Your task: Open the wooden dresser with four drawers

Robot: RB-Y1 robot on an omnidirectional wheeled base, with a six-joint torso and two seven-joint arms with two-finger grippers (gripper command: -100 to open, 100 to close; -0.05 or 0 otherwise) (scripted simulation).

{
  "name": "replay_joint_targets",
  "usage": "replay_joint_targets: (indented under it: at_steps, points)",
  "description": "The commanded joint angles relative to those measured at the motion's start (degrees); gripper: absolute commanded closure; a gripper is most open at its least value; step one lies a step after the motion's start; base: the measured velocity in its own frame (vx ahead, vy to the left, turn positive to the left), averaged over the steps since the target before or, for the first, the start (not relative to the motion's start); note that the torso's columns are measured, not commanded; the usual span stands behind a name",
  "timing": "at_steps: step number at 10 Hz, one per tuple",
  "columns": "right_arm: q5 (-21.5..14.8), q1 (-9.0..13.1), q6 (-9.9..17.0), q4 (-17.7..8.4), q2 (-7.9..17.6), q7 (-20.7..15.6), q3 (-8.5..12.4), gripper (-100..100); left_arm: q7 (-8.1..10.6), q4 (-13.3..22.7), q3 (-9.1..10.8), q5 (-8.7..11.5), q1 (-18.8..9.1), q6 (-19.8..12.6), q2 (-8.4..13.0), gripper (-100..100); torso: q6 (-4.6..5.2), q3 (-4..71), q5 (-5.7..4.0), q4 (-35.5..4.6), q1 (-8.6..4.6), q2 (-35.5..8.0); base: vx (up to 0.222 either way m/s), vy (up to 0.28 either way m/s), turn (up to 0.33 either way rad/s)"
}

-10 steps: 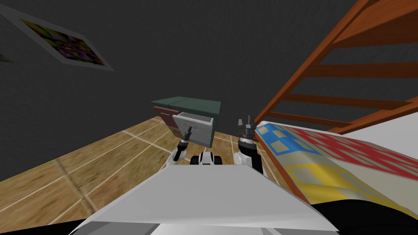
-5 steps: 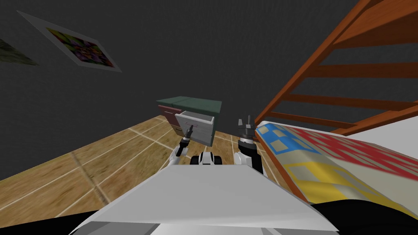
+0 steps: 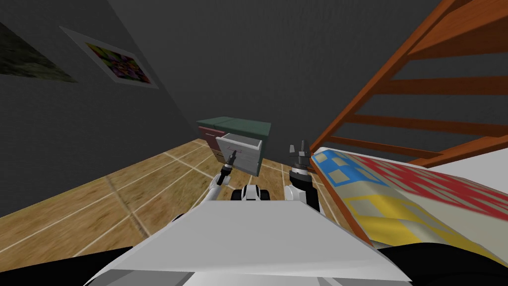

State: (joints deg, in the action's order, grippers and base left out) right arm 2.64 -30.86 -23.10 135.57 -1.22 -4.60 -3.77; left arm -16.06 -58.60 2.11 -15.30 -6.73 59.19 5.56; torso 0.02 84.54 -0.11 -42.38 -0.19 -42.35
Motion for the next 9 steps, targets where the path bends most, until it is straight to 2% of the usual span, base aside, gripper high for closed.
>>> replay_joint_targets:
  at_steps: [1, 6, 8, 9]
  points:
    - [0.00, 0.00, 0.00, 0.00, 0.00, 0.00, 0.00, 0, -0.18, 3.75, 0.14, -0.02, -2.92, 0.89, 0.06, 100, 0.04, -0.06, -0.01, -0.09, -0.02, -0.10, -0.042, 0.006, 0.009]
    - [0.00, 0.01, 0.00, 0.00, 0.00, 0.00, 0.00, 0, -0.04, 13.79, 0.80, -0.12, -11.89, 3.71, 0.61, 100, 0.06, -0.16, -0.02, -0.15, -0.04, -0.22, -0.112, 0.009, 0.089]
    - [0.00, 0.00, 0.00, 0.00, 0.00, 0.00, 0.00, 0, 0.00, 18.82, 1.02, -0.16, -15.60, 4.65, 0.80, 100, 0.01, -0.11, -0.01, -0.21, 0.06, -0.17, -0.098, 0.025, 0.072]
    - [0.00, 0.00, 0.00, 0.00, 0.00, 0.00, 0.00, 0, 0.55, 17.09, 0.75, -0.05, -15.66, 2.09, 0.89, -100, -0.09, -0.16, -0.02, -0.23, 0.06, -0.25, -0.086, 0.008, 0.026]
